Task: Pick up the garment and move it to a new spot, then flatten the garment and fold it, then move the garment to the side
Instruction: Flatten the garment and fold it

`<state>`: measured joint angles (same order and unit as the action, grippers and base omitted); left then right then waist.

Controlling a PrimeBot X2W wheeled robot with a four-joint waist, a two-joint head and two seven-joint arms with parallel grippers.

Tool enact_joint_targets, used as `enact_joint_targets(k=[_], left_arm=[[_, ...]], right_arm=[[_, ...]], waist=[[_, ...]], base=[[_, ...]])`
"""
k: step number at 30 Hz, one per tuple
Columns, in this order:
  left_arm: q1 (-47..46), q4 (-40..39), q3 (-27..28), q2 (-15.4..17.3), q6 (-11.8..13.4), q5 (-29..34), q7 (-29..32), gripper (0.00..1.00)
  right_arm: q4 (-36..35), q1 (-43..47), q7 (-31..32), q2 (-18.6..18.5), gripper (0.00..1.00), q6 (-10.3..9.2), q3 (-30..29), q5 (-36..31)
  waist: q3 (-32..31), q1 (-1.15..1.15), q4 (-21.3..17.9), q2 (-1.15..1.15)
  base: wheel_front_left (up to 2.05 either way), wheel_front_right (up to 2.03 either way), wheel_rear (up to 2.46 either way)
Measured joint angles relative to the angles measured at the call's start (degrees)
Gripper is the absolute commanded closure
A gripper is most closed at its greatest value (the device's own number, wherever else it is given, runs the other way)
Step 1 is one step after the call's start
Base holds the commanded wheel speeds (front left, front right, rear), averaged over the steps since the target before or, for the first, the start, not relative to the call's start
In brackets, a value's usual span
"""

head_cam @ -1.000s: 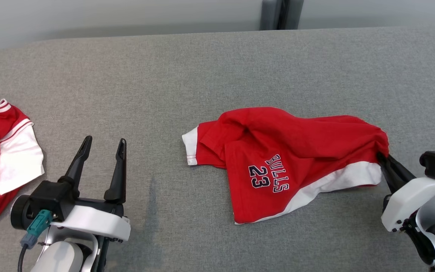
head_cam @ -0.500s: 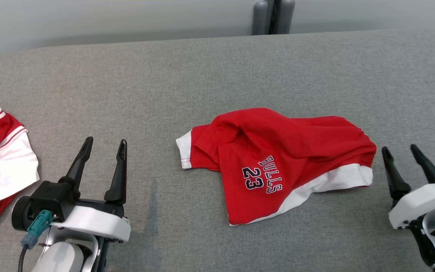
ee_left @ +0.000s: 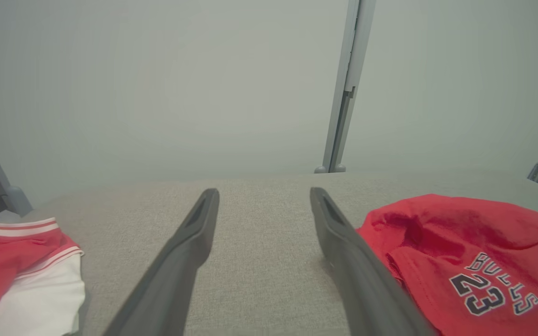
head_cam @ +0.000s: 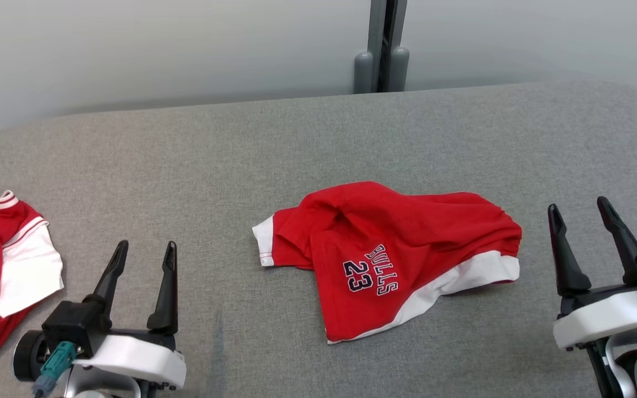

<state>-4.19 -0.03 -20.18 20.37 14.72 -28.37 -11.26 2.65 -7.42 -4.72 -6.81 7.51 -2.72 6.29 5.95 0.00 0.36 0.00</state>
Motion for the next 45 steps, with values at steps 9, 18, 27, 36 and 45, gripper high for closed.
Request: enact_joint_targets(k=[9, 18, 27, 36, 45], left_arm=[[3.7, -2.3, -0.3, 0.5, 1.7, -0.3, 1.2, 0.0], [3.7, -3.8, -0.9, 0.6, 2.4, -0.1, 1.9, 0.0], [-2.7, -2.8, -8.2, -1.8, -4.6, -1.9, 8.3, 0.0], [-5.8, 11.8, -15.3, -7.5, -11.6, -7.6, 17.0, 0.0], [-8.2, 21.0, -14.3, -9.9, -15.9, -11.7, 15.3, 0.93]], right_arm=[[-4.1, 4.2, 2.2, 1.5, 0.0, 0.0, 1.1, 0.5], [-4.8, 4.6, 2.7, 2.1, 0.0, 0.0, 1.2, 1.0], [-5.2, 4.4, 3.4, 2.5, 0.0, 0.0, 2.0, 1.1], [-3.7, 3.0, 3.1, 3.1, 0.0, 0.0, 3.8, 1.7], [-2.9, 2.6, 2.1, 3.5, 0.0, 0.0, 2.6, 1.7]], waist=[[-2.9, 0.0, -0.1, 0.0], [-2.9, 0.0, 0.3, 0.0], [-1.0, 0.0, -1.2, 0.0], [2.2, 0.0, -6.2, 0.0], [4.9, 0.0, -9.7, 0.0]], base=[[0.0, 0.0, 0.0], [0.0, 0.0, 0.0], [0.0, 0.0, 0.0], [0.0, 0.0, 0.0], [0.0, 0.0, 0.0]])
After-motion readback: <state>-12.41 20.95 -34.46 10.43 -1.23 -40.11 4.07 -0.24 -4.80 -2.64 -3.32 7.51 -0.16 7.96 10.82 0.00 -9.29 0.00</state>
